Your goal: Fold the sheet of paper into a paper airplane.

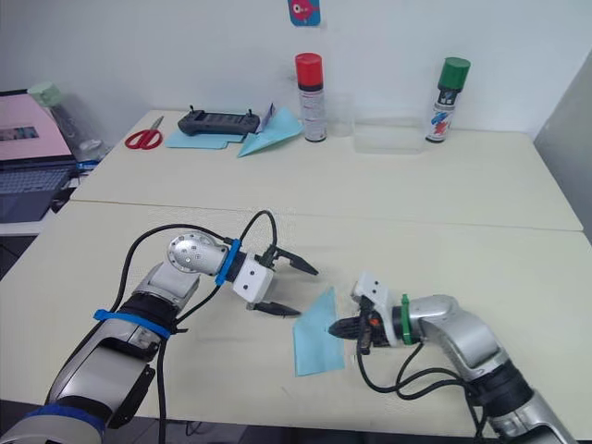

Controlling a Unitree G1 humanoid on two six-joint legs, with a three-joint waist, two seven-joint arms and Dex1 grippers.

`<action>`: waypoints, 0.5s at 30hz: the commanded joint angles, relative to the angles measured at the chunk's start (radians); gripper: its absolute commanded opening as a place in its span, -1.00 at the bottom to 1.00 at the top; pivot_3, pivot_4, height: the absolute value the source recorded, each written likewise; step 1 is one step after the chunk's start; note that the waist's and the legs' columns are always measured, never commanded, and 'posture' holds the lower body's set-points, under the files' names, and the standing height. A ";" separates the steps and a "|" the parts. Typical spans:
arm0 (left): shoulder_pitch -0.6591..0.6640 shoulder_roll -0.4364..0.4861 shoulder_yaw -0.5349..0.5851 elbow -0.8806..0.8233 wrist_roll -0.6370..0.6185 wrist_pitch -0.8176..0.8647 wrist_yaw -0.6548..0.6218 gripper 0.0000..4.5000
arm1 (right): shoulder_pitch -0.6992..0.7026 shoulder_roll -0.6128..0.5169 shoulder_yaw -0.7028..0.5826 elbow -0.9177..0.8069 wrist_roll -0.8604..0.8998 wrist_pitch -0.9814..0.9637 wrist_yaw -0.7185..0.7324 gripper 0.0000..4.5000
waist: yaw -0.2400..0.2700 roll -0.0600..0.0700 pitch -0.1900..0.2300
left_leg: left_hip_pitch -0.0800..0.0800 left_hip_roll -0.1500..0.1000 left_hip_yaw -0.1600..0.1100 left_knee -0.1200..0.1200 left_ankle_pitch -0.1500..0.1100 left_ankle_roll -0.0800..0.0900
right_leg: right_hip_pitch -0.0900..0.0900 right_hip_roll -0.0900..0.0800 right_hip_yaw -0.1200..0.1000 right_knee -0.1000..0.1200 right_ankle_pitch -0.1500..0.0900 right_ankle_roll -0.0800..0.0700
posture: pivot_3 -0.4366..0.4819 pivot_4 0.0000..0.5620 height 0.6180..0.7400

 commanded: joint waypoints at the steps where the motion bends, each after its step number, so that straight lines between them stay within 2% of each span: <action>1: -0.046 -0.006 -0.015 0.047 0.011 -0.088 -0.015 0.99 | -0.001 0.005 -0.006 -0.033 0.024 0.022 0.004 -1.00 | -0.003 0.000 0.002 | 0.000 0.000 0.000 0.000 0.000 0.000 | -0.001 0.000 0.000 0.000 0.000 0.000 | -0.05 -0.47 1.00; 7: -0.049 -0.018 -0.028 0.066 -0.022 -0.134 -0.042 0.99 | -0.007 0.030 0.004 -0.020 0.016 0.027 -0.019 -1.00 | -0.006 -0.001 0.003 | -0.001 0.001 0.001 0.000 0.000 0.000 | -0.002 0.001 0.000 0.001 0.000 0.000 | -0.05 -0.47 1.00; 15: -0.028 -0.055 -0.014 0.014 -0.069 -0.081 -0.043 0.99 | 0.004 0.016 0.009 -0.019 0.011 0.024 -0.014 -1.00 | -0.006 -0.001 0.003 | 0.000 0.001 0.000 0.000 0.000 0.000 | -0.002 0.001 0.000 0.002 0.000 0.000 | -0.05 -0.47 1.00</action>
